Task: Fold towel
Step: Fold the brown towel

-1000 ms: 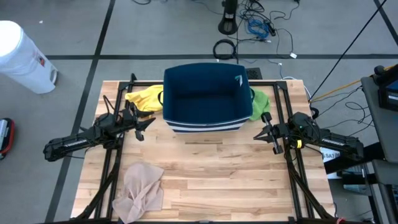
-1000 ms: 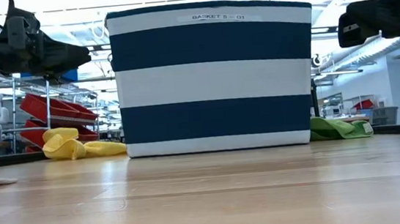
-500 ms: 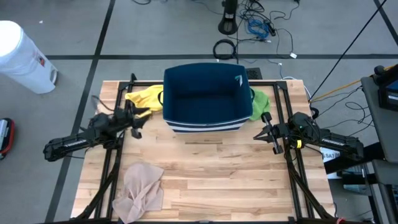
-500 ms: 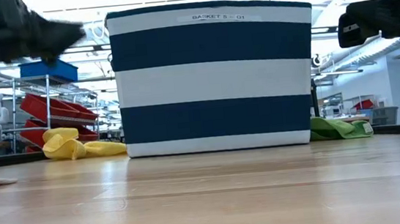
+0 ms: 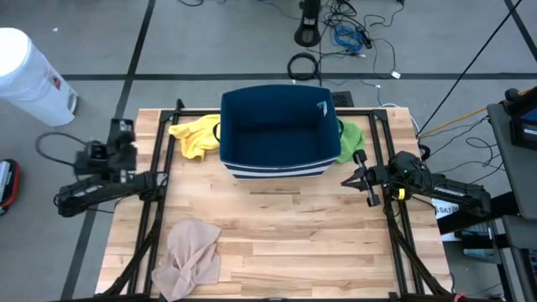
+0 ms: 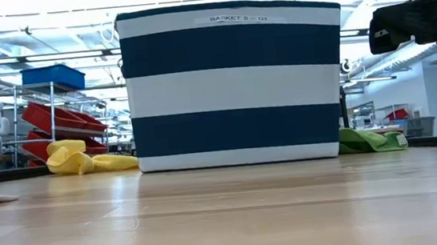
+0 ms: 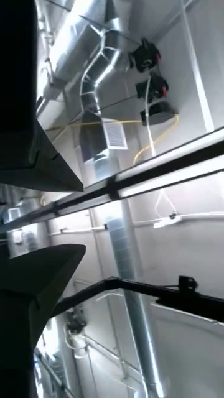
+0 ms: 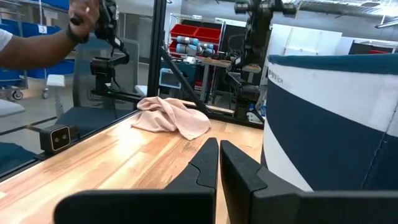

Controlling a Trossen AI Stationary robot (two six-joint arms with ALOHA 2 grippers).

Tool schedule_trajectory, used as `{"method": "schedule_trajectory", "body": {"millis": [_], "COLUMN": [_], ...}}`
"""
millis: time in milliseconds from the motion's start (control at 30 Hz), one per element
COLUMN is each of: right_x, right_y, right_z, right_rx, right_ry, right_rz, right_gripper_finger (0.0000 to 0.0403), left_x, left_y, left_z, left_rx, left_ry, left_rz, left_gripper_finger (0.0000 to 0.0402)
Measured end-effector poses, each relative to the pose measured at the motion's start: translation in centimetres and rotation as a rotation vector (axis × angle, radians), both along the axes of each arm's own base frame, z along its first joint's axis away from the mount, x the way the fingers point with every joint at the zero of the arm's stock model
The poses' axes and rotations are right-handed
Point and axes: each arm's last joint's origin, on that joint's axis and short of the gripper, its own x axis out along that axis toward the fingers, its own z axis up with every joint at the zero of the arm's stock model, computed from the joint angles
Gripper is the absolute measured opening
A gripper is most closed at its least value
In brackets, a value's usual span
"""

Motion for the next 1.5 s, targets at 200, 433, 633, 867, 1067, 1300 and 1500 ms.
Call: {"method": "schedule_trajectory", "body": {"millis": [200, 433, 633, 867, 1067, 1300, 1500], "right_x": [0.0, 0.0, 0.0, 0.0, 0.0, 0.0, 0.0], "right_y": [0.0, 0.0, 0.0, 0.0, 0.0, 0.0, 0.0], "right_z": [0.0, 0.0, 0.0, 0.0, 0.0, 0.0, 0.0], "right_rx": [0.001, 0.000, 0.000, 0.000, 0.000, 0.000, 0.000], "right_ry": [0.000, 0.000, 0.000, -0.001, 0.000, 0.000, 0.000], "right_rz": [-0.007, -0.006, -0.006, -0.006, -0.006, -0.006, -0.006], "right_gripper_finger": [0.0006, 0.0006, 0.0006, 0.0006, 0.0006, 0.0006, 0.0006], "left_x": [2.1, 6.3, 8.7, 11.8, 11.6, 9.5, 10.8], "left_y": [0.8, 2.3, 2.9, 2.5, 2.2, 1.7, 2.0], "left_z": [3.8, 1.3, -3.6, -9.1, -7.1, -0.3, 3.0], "left_rx": [-0.138, -0.375, -0.531, -0.414, -0.258, -0.083, -0.168], "left_ry": [0.432, 1.044, 1.384, 1.153, 0.584, 0.211, 0.634], "left_rz": [0.056, 0.087, 0.064, -0.053, -0.097, -0.091, -0.053], "left_gripper_finger": [0.0153, 0.0153, 0.0153, 0.0153, 0.0153, 0.0153, 0.0153]}}
